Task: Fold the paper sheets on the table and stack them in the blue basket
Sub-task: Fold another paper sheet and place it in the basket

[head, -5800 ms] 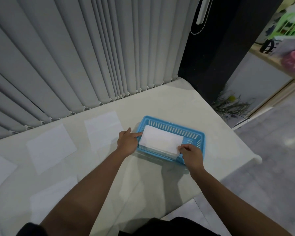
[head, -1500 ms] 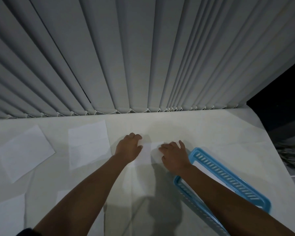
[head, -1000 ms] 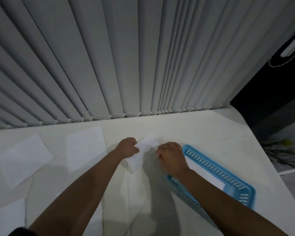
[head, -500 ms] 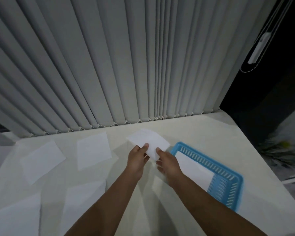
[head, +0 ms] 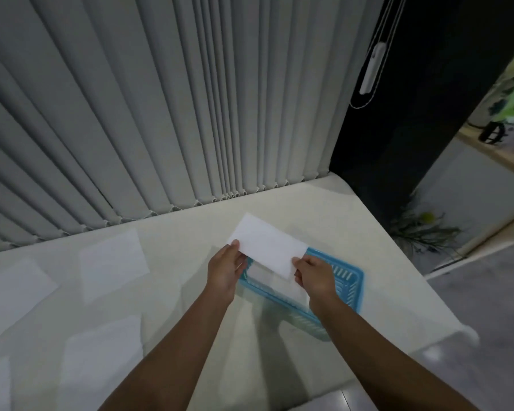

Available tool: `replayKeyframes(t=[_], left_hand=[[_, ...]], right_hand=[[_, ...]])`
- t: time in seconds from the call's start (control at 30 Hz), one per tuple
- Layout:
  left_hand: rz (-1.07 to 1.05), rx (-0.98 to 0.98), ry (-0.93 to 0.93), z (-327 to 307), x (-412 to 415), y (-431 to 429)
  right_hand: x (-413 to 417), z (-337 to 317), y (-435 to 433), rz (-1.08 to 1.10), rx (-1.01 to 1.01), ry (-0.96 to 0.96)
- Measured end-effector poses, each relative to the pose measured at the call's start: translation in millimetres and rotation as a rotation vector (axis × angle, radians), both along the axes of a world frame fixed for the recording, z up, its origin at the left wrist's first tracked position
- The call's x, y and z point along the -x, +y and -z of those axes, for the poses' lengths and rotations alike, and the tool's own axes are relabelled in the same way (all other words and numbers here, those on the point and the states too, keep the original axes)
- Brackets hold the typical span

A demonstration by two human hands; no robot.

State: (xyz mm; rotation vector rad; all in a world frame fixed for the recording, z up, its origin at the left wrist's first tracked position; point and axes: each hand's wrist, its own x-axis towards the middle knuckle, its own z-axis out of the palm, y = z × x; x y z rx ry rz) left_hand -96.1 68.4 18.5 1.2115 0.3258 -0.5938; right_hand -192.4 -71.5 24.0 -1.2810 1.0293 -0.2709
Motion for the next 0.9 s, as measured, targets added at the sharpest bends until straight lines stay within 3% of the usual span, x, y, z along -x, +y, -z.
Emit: replayKeyframes(t=[0.17, 0.27, 0.5, 0.67, 0.9], left_hand=[[0.088, -0.350, -0.218, 16.7, 1.5, -4.4], [0.282, -0.650, -0.408, 27.3, -8.7, -3.9], [0.716, -1.037, -0.585, 58.8, -42.2, -6.8], [0.836, -1.161, -0.635, 47.5, -41.0, -12.6], [0.891, -1.174, -0.653, 42.7, -41.3, -18.3]], right_hand=[[26.9, 13.5, -24.1, 0.048, 0.101, 0.058], [40.9, 24.4, -30.1, 0.044, 0.153, 0.145], [52.9, 40.0, -33.4, 0.030, 0.193, 0.216], [45.8, 39.2, -35.9, 0.027, 0.163, 0.215], [38.4, 37.3, -31.8, 0.009, 0.177, 0.217]])
